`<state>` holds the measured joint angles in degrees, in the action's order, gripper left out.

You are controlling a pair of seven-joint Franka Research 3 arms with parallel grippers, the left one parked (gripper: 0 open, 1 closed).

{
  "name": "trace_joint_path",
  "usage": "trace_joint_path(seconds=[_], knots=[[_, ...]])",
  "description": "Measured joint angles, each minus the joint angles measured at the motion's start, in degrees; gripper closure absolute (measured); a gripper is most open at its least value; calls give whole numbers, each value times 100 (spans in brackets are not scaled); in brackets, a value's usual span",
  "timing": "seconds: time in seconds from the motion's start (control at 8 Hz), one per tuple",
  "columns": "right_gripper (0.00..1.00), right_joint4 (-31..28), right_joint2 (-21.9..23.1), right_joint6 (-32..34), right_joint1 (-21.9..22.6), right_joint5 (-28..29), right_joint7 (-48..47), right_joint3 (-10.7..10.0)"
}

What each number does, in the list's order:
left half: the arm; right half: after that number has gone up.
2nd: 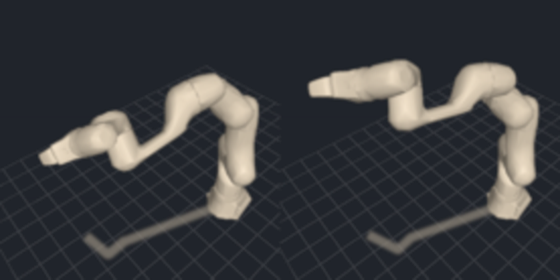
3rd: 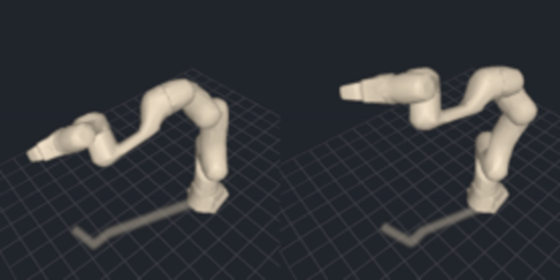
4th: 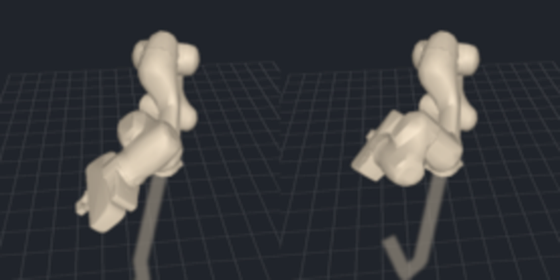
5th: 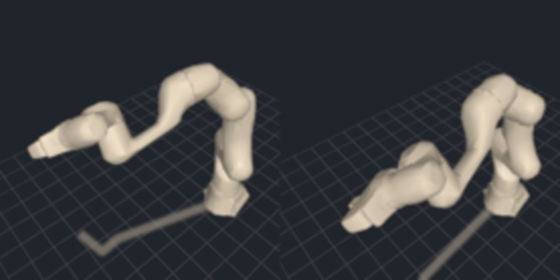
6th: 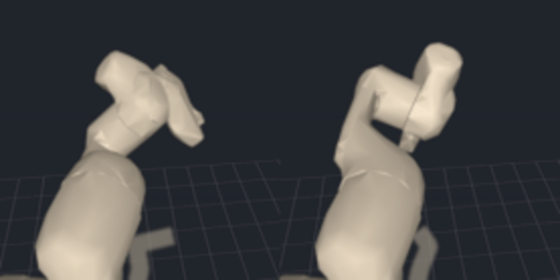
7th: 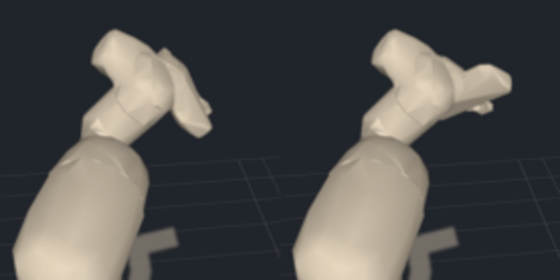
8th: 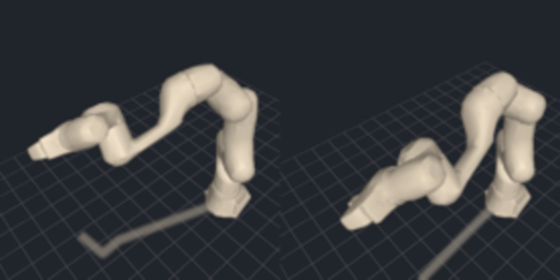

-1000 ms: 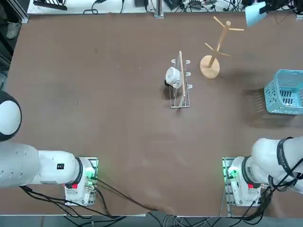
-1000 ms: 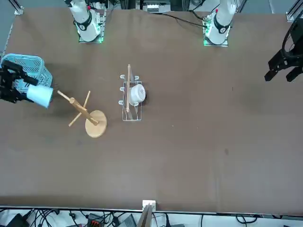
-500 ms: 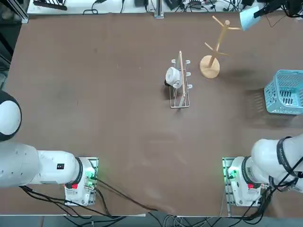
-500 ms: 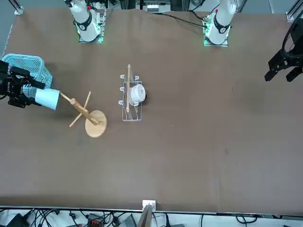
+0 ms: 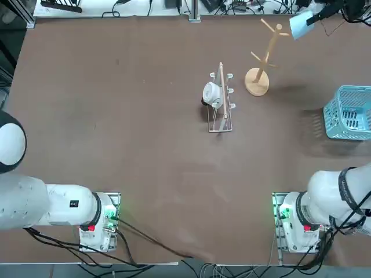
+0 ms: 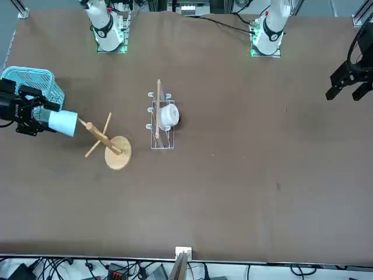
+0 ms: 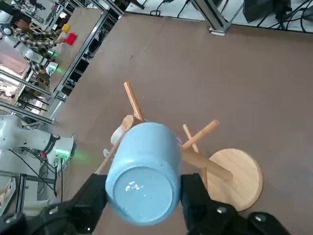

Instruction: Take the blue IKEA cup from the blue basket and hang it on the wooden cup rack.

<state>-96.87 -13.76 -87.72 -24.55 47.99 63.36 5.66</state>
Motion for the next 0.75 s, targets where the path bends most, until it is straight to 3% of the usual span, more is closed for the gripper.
trace_joint_path(seconds=[0.75], knots=[[16, 0, -132, -188, 245, 1, 11, -1]])
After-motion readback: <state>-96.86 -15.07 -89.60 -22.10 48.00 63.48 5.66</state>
